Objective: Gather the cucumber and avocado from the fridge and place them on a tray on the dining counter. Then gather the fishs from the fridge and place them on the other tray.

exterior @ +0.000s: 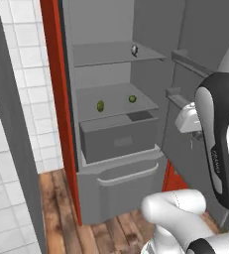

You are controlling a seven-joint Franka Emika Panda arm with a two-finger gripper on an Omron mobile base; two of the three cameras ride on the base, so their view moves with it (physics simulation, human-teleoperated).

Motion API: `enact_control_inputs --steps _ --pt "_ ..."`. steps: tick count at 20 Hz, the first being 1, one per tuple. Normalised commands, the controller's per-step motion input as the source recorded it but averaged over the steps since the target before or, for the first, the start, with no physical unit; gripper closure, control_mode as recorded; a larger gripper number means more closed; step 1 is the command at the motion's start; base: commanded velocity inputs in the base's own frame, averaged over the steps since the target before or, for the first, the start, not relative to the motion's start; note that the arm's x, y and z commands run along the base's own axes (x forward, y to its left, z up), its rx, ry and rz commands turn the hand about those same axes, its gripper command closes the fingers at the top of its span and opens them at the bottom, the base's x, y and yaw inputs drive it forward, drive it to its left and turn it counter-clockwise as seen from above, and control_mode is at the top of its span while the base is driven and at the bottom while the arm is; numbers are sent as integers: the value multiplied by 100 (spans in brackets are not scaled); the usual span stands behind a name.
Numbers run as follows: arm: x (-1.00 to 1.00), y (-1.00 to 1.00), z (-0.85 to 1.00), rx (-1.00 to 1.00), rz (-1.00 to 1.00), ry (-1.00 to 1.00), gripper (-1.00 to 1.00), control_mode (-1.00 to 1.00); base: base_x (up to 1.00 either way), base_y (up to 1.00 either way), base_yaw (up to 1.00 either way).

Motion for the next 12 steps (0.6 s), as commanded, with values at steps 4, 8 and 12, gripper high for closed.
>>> enact_control_inputs --steps 4,8,12 --pt "0 0 0 0 0 0 100 100 -96 -8 -45" --pt "0 0 0 0 0 0 100 100 -100 -1 -59" --pt "0 0 0 0 0 0 100 100 -98 0 -72"
